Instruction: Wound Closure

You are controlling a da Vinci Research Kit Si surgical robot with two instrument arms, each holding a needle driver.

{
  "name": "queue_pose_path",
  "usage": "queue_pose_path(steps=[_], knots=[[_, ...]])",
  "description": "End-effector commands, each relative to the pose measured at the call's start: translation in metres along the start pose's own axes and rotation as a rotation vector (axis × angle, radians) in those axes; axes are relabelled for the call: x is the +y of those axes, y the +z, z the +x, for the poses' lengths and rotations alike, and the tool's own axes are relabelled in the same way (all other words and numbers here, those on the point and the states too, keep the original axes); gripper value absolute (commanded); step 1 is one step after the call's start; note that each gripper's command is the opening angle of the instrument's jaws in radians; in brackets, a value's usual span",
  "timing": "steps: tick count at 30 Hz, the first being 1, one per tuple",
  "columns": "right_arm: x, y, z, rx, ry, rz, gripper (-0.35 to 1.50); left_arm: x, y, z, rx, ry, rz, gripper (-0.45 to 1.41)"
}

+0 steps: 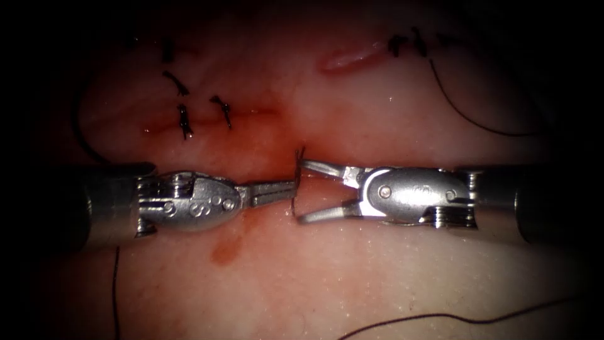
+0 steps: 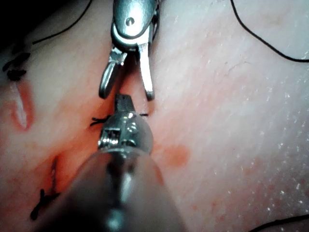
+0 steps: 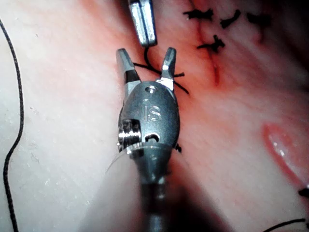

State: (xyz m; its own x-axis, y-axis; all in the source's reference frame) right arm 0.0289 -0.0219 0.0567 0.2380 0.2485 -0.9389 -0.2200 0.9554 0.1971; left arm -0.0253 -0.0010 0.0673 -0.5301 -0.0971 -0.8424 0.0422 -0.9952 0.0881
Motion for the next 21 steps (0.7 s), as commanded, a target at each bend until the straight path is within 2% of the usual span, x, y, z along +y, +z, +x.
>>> queue_pose_path(steps=[1,15,21], knots=[[0.0002,0.0019,-0.0004,-0.003,-0.005,0.0,1.16,-0.0002,0.0007,-0.0001,0.01,0.016,-0.006,-0.45],[0.0004,0.0047,-0.001,-0.007,-0.084,-0.023,1.25,0.0004,0.0005,0.0009,0.023,0.065,-0.016,-0.45],[0.0001,0.0056,-0.0007,0.02,-0.101,-0.046,1.25,0.0007,0.0008,0.0008,0.021,0.068,-0.014,-0.45]])
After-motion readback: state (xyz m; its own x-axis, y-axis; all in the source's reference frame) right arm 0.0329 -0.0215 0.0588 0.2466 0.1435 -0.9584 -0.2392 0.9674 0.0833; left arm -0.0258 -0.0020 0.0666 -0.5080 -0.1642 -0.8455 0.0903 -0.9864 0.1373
